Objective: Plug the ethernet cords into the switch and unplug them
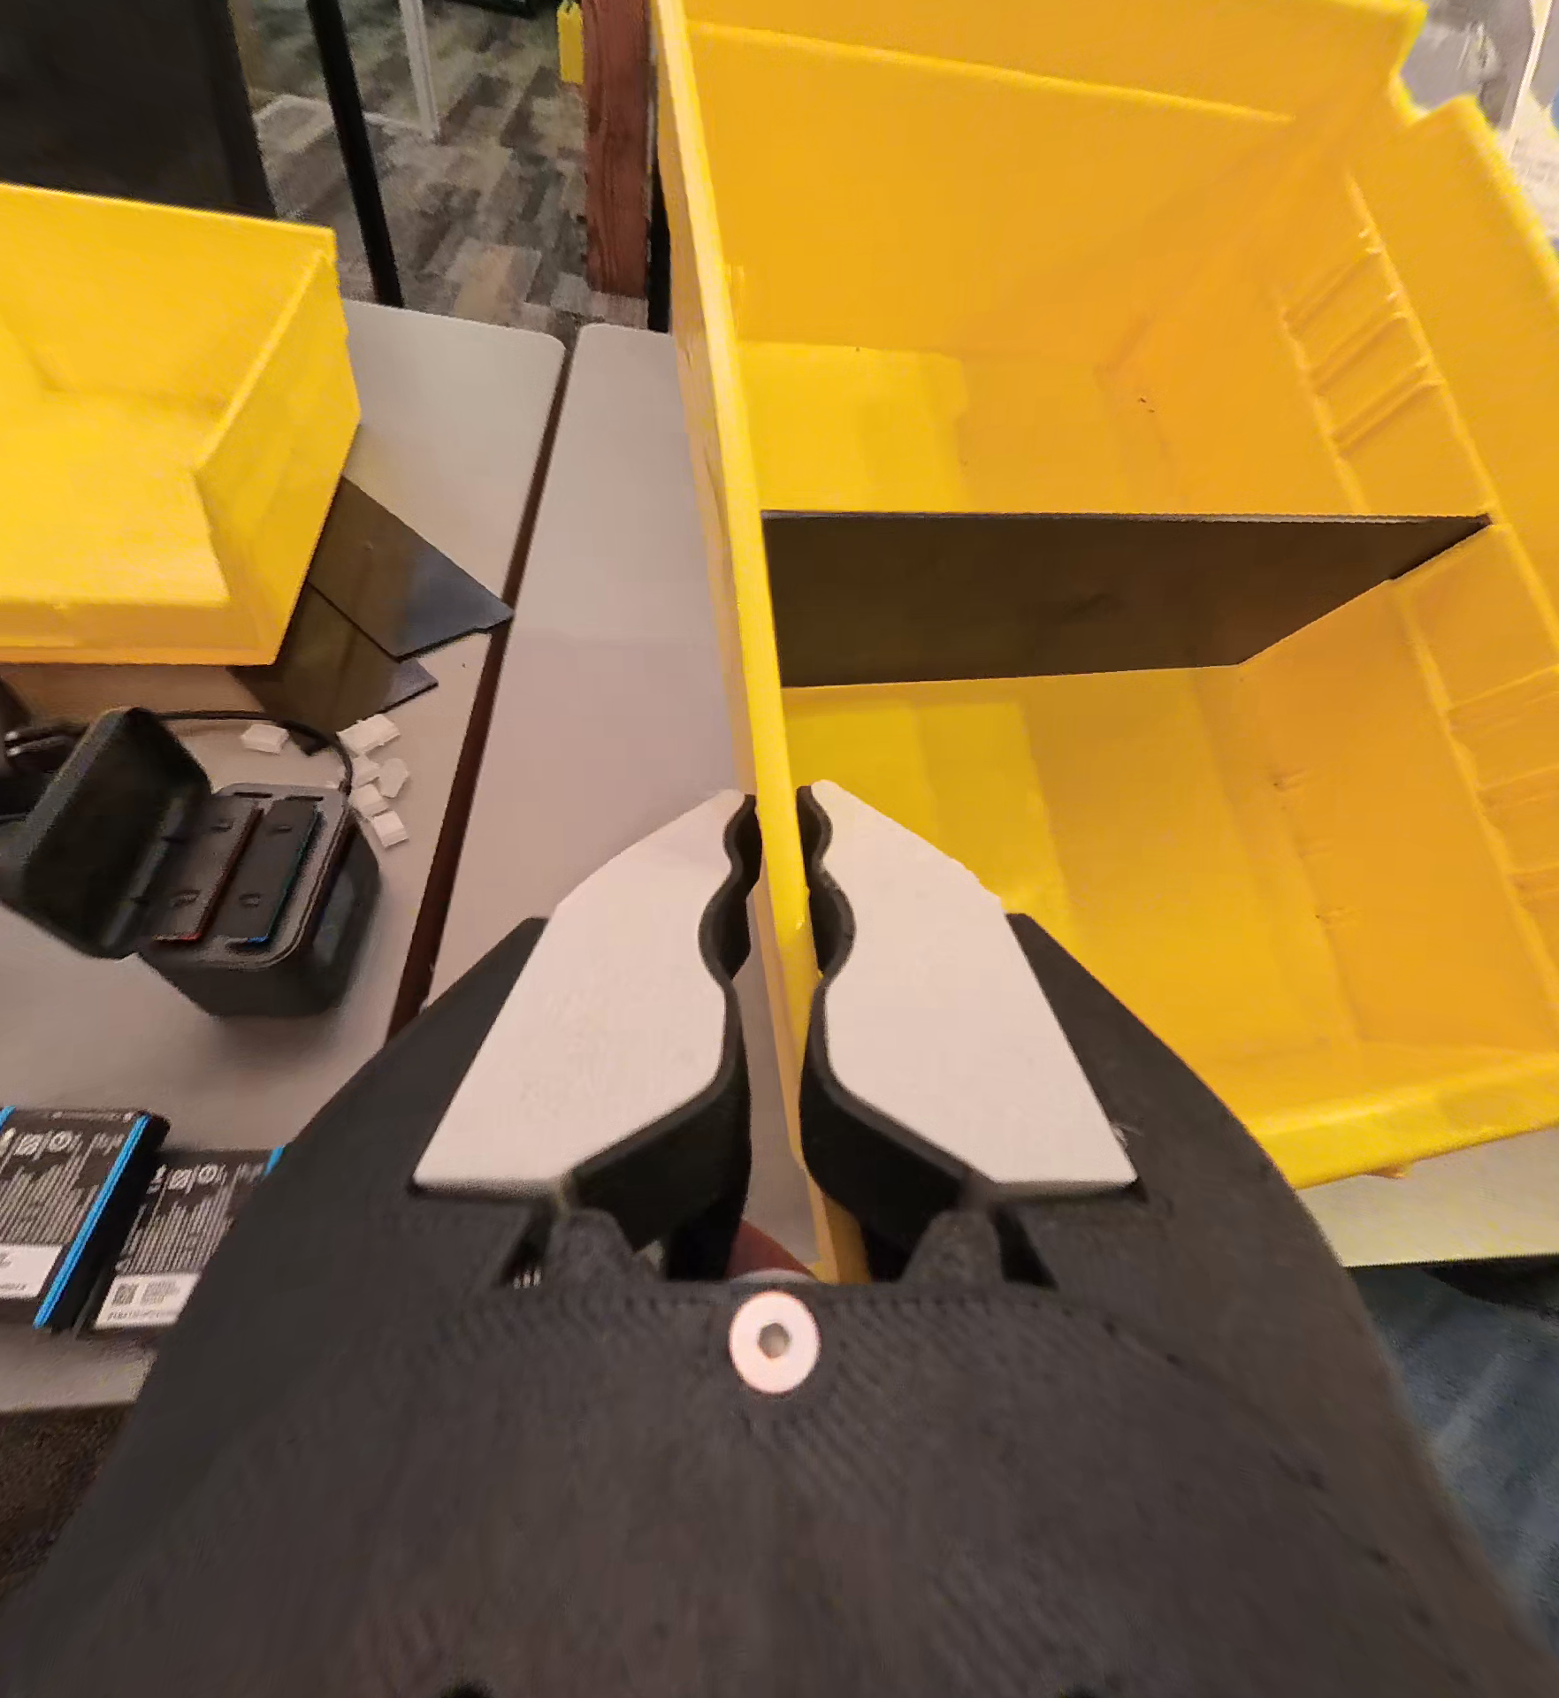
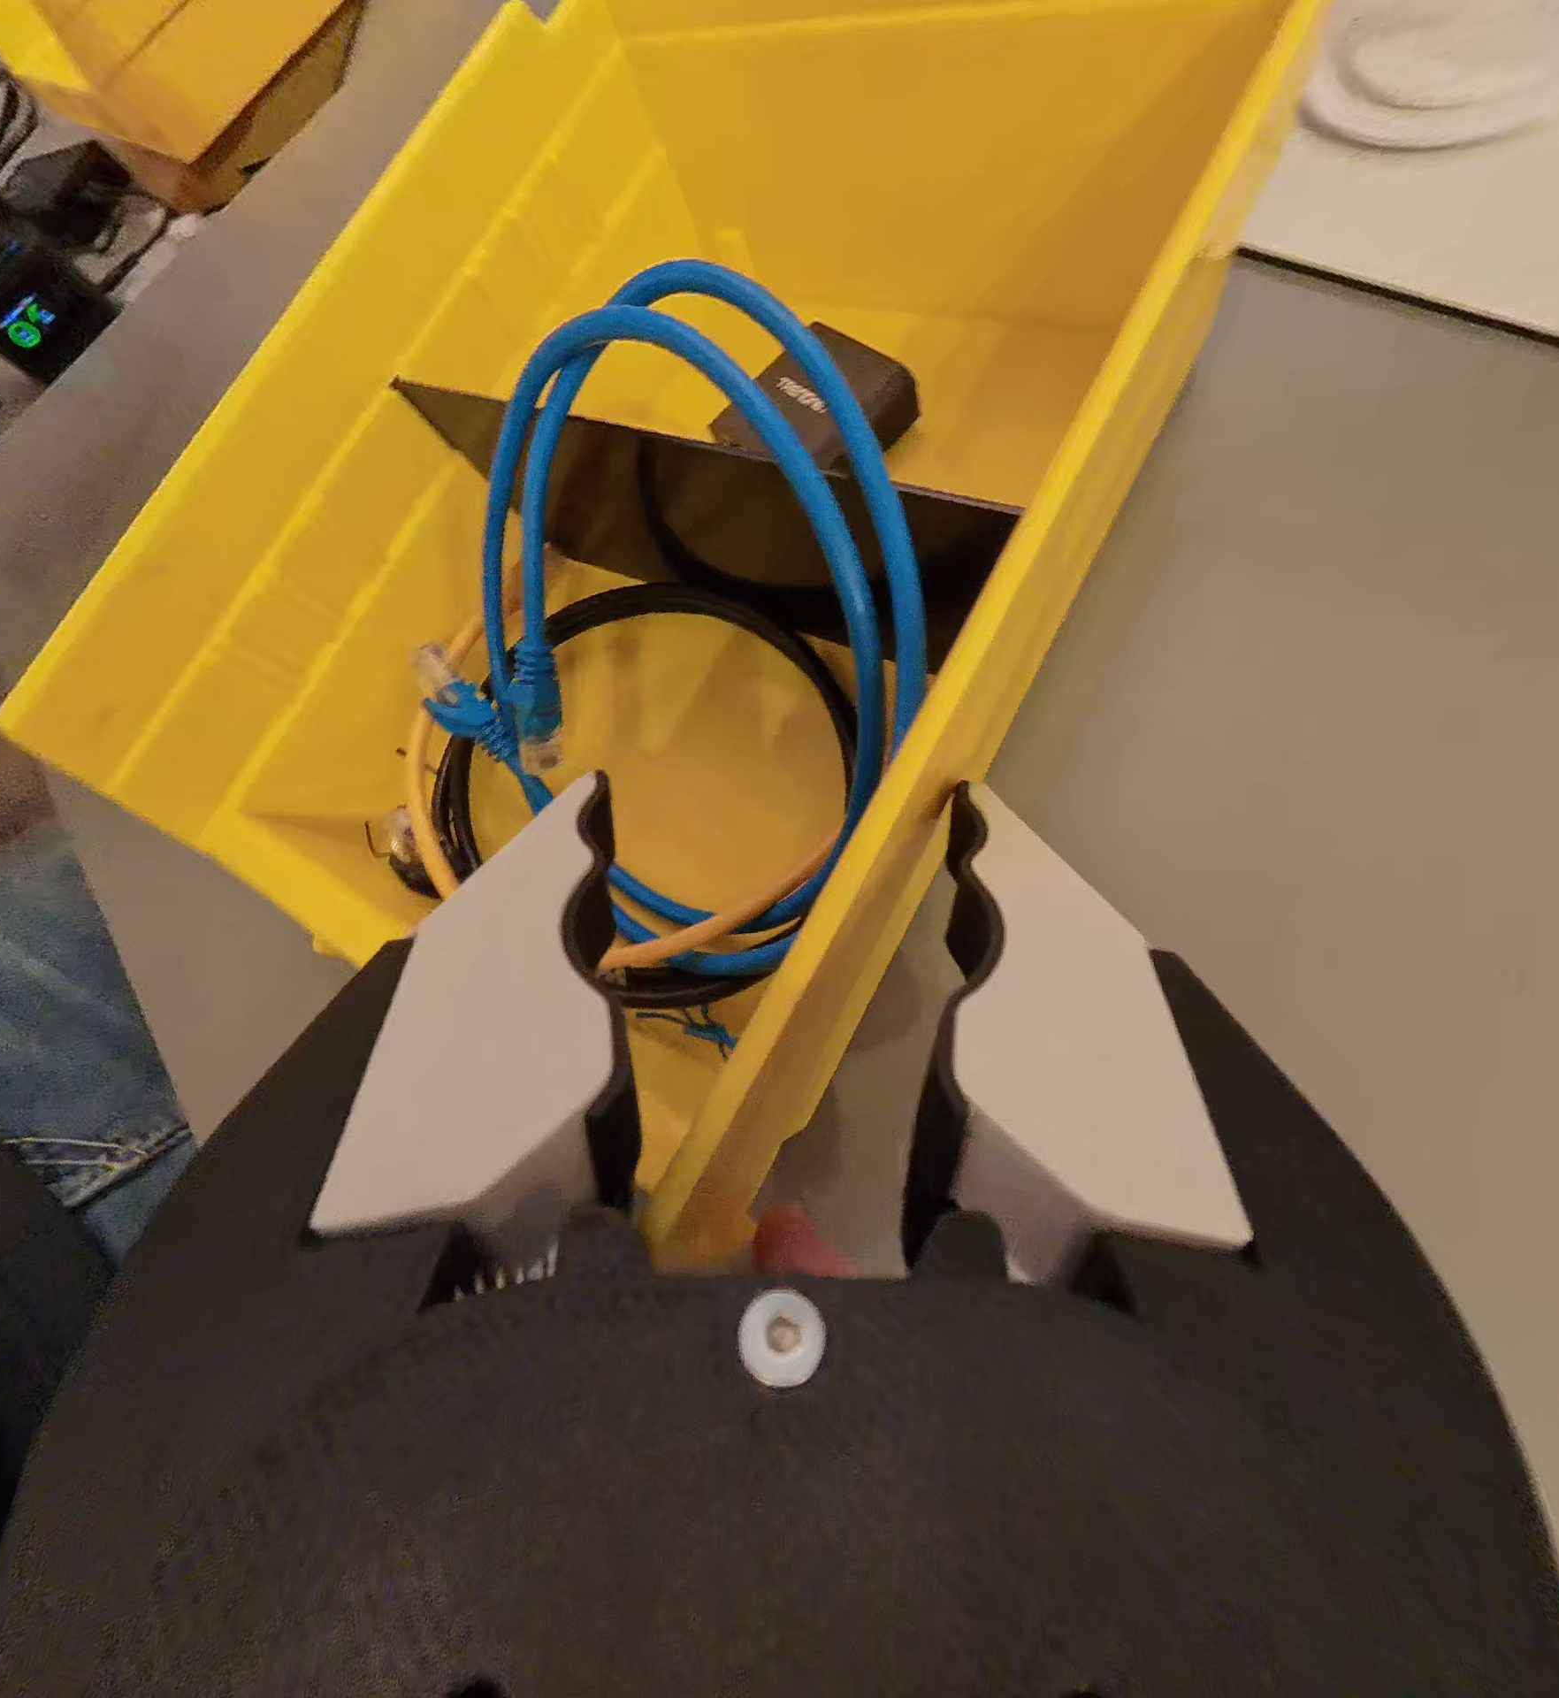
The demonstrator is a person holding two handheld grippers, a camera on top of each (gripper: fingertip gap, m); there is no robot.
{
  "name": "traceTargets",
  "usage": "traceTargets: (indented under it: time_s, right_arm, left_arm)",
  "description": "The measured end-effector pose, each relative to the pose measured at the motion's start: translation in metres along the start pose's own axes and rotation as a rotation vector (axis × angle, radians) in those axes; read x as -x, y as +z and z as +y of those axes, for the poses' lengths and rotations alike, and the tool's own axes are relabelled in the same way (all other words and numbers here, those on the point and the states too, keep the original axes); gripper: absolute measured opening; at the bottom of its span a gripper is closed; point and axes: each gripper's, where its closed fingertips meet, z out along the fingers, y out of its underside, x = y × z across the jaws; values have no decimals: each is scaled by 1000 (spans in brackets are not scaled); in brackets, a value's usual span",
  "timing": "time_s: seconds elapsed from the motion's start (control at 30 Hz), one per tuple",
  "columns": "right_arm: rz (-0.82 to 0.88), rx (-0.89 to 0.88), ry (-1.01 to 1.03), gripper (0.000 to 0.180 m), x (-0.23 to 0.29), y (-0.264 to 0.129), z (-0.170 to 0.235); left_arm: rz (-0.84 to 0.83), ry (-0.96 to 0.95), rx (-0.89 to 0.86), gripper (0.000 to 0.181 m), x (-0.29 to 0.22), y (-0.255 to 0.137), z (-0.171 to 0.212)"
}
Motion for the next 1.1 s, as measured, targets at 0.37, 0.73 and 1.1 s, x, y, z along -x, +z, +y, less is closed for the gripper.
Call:
traceTargets:
  time_s: [0.37,0.73,1.1]
  right_arm:
    - [-208,20,-39,112,127,101,-37]
    - [-332,55,-118,116,202,173,-59]
    - [-404,-235,-160,120,182,4,-87]
  left_arm:
    - [-90,-64,-90,7,34,-56,-5]
    - [-98,-22,-152,7,27,-86,-27]
    - [22,245,-63,7,-120,4,-45]
